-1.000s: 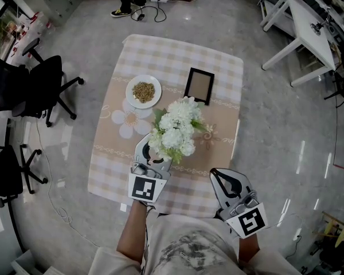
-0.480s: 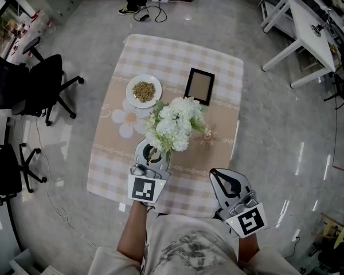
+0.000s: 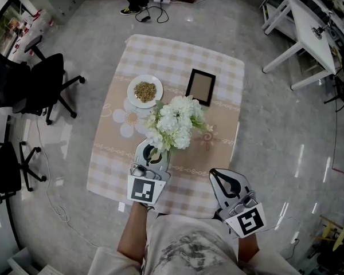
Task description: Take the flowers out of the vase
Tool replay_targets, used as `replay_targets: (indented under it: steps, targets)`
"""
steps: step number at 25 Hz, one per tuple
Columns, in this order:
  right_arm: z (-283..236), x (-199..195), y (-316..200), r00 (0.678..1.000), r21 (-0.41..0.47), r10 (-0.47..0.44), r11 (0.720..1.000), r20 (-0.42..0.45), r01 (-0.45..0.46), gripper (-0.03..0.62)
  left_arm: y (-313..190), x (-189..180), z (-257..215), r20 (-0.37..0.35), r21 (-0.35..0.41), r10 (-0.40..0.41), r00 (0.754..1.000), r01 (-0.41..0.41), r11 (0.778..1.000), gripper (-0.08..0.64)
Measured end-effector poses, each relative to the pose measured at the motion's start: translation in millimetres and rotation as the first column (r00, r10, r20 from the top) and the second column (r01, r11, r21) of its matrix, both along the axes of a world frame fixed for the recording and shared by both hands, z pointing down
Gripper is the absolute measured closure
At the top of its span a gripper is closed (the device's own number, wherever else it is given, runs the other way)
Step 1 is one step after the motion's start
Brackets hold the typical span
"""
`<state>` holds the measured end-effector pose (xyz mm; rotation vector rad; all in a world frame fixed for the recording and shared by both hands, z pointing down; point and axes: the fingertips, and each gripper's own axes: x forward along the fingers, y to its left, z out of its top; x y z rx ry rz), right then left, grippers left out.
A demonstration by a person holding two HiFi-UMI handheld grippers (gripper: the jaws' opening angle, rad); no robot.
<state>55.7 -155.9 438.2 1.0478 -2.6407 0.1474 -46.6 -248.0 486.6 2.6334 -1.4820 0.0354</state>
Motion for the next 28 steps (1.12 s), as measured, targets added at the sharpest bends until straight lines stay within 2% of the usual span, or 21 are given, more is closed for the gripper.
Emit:
replay_targets:
  steps: [28]
  targets:
    - [-20, -1, 5, 0.999, 0.054, -0.022, 0.998, 0.030, 0.020, 0.575, 11, 3, -44, 0.000, 0.074, -0.006, 1.000, 0.006, 0.997, 0.509]
